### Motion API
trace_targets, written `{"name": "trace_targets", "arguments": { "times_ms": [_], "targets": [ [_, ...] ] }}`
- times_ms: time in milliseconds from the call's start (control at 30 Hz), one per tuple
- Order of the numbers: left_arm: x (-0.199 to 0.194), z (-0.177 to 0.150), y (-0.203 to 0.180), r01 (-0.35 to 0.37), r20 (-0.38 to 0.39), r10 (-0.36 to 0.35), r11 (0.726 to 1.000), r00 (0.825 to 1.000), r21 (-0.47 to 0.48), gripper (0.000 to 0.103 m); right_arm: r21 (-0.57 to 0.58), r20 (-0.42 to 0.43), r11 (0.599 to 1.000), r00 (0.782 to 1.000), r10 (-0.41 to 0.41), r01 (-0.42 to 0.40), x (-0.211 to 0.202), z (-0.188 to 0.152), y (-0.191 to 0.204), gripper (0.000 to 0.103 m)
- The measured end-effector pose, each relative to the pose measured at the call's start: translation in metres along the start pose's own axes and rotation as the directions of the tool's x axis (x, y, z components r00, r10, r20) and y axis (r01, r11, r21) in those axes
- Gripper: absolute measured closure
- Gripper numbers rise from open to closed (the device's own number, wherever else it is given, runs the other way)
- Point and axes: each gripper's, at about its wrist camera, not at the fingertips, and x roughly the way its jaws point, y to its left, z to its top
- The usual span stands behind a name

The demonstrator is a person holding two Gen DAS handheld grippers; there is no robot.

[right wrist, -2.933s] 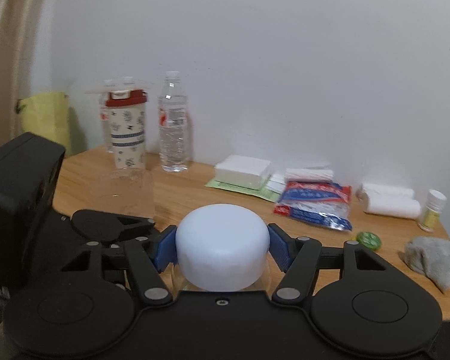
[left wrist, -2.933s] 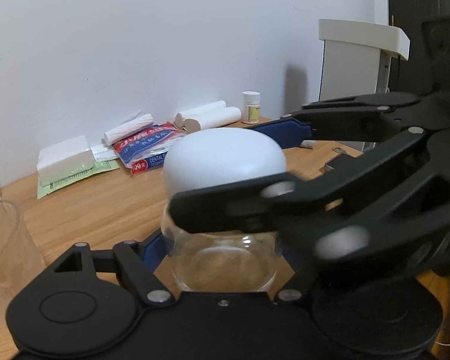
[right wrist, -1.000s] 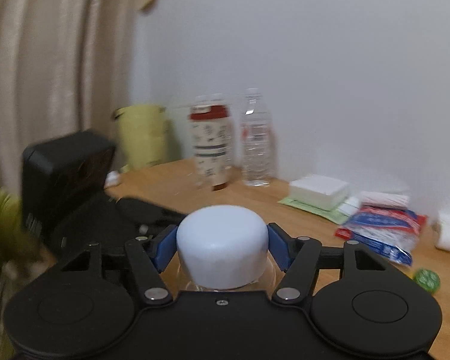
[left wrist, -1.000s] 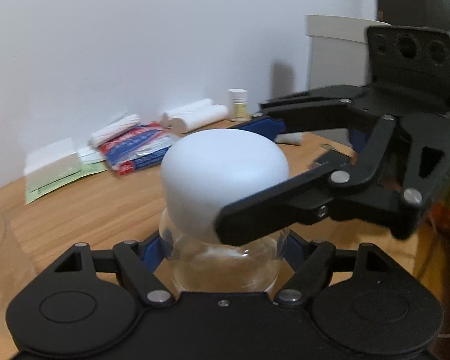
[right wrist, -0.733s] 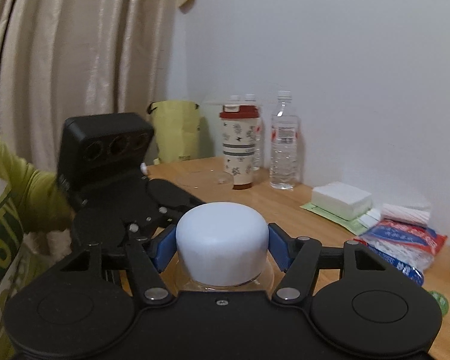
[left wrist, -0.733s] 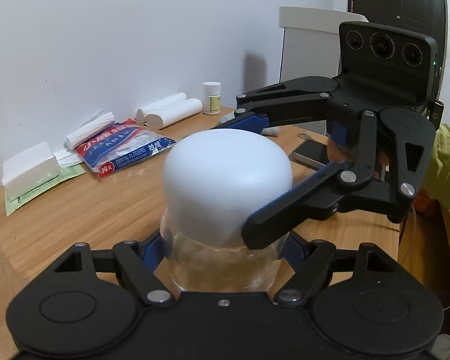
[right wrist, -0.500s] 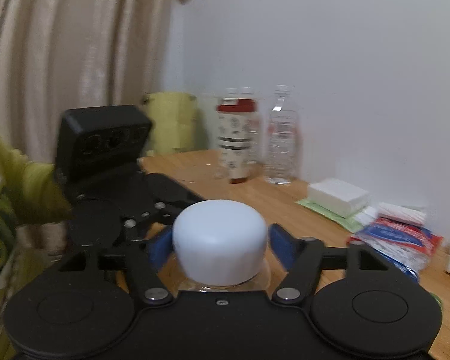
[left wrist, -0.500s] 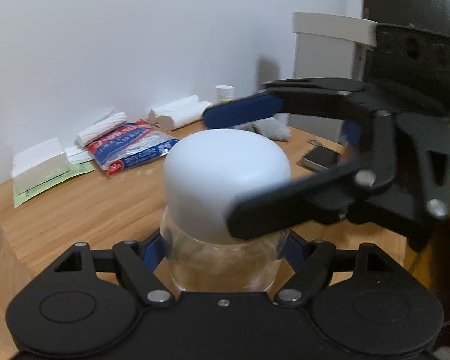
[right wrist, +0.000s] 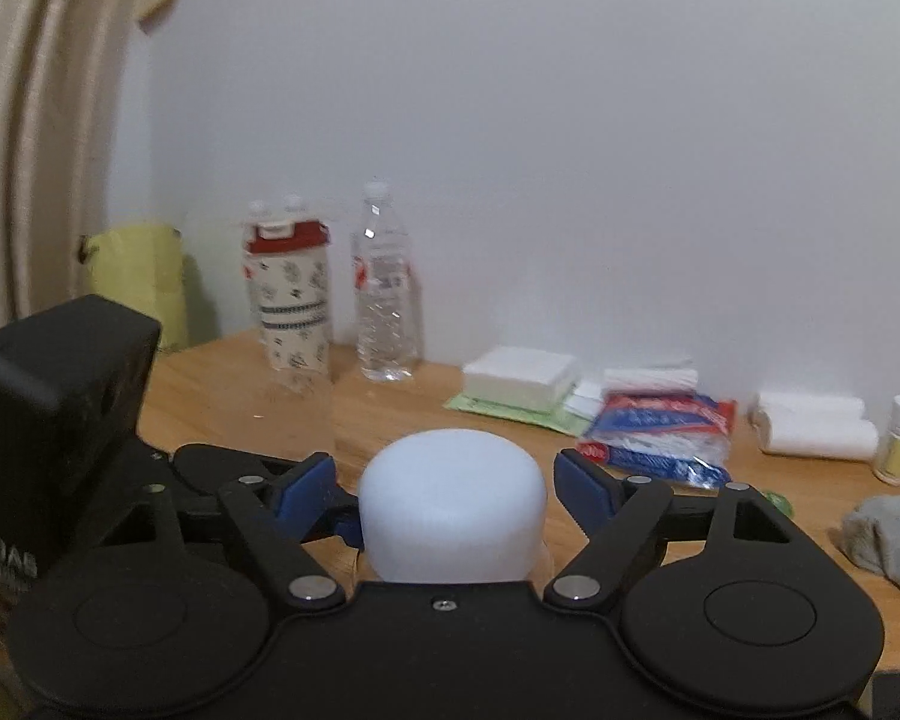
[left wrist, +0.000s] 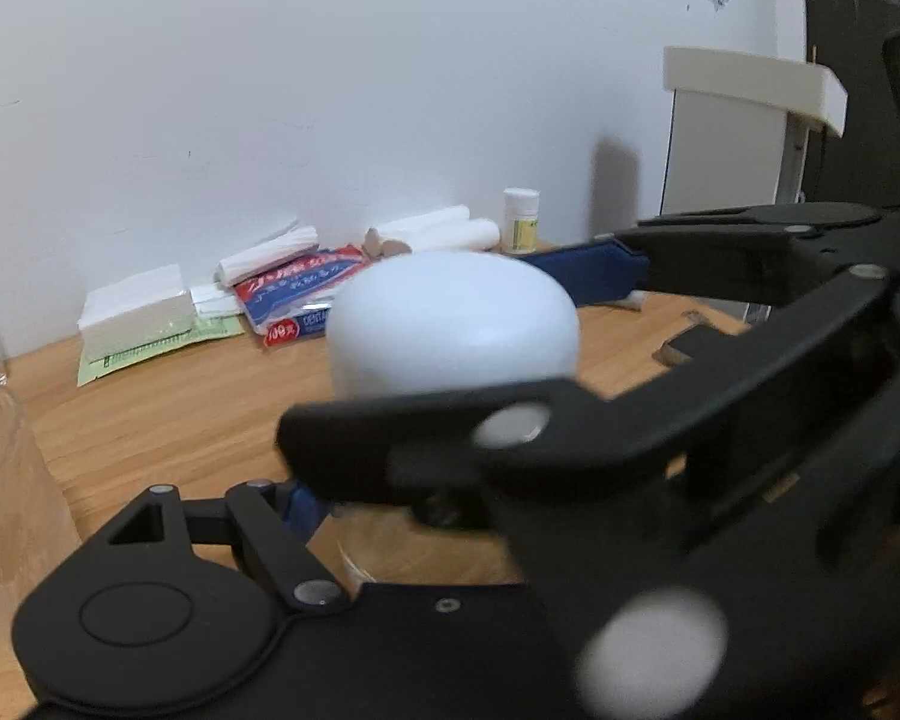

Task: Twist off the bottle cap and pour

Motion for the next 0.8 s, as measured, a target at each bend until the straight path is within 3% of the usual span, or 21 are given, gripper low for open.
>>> {"name": "trace_targets", "arguments": {
  "times_ms": [133,200,400,533,667,800],
  "targets": [
    [0.001,0.001,0.002,-0.004,-0.002,0.004,1.000,1.000,-0.031,0.024,0.048,-0.070,0.994,0.993,-0.099,0.103,0.004,0.005,0.009,0.030],
    [0.001,0.000,0.003,-0.001,-0.001,0.001,0.999,1.000,-0.040,0.024,0.034,-0.073,0.987,0.986,-0.152,0.155,0.004,0.007,0.014,0.030],
    [-0.011,-0.001,-0.019,-0.036,0.006,0.037,0.998,0.999,-0.054,0.024,0.042,-0.077,0.984,0.982,-0.171,0.174,0.005,0.008,0.015,0.032],
    [-0.011,-0.002,-0.016,-0.019,0.009,0.019,1.000,1.000,0.000,0.024,-0.043,-0.065,0.989,0.988,-0.141,0.138,0.005,0.007,0.020,0.034],
    [-0.011,-0.001,-0.011,0.009,0.000,-0.009,0.999,1.000,0.038,0.024,-0.099,-0.064,0.994,0.996,-0.054,0.047,0.006,0.008,0.010,0.034],
    [-0.015,0.002,0.005,0.121,-0.033,-0.119,0.991,0.992,0.063,0.023,-0.131,-0.070,0.989,0.996,0.055,-0.063,0.007,0.009,-0.001,0.034]
  ]
}}
